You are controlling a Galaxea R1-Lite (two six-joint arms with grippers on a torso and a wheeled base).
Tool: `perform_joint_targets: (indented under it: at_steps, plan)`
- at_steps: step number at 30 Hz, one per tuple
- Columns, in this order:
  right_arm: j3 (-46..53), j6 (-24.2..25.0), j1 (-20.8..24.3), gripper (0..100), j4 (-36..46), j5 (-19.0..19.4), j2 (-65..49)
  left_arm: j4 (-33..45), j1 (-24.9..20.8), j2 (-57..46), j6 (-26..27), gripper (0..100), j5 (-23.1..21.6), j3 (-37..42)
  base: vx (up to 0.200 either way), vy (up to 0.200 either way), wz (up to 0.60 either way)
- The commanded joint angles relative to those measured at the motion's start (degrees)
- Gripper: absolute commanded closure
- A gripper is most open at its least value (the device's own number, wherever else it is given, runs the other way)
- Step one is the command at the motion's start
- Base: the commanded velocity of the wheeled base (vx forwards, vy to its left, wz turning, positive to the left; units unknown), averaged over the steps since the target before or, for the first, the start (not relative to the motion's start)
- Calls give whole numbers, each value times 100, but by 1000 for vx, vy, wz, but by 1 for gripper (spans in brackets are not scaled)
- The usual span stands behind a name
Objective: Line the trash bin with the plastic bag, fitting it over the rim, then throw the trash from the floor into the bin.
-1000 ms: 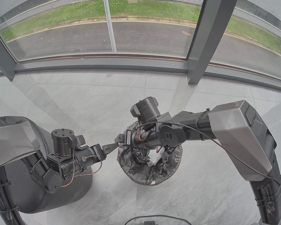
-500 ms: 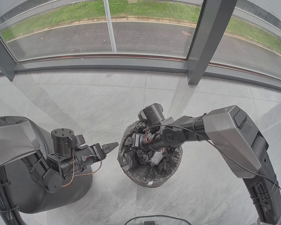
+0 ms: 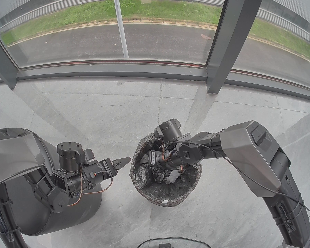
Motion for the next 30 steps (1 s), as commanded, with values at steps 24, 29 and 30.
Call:
perform_joint_targets:
  at_steps: [24,29,30]
  plan:
    - [-282,8,-78,0,17,2,342,-1,-1,12,0,0,1,-1,0,0,0]
    - [-282,8,-78,0,17,-7,342,-1,-1,21,0,0,-8,-1,0,0,0]
    - [-282,8,-78,0,17,-7,342,-1,-1,21,0,0,-8,-1,0,0,0]
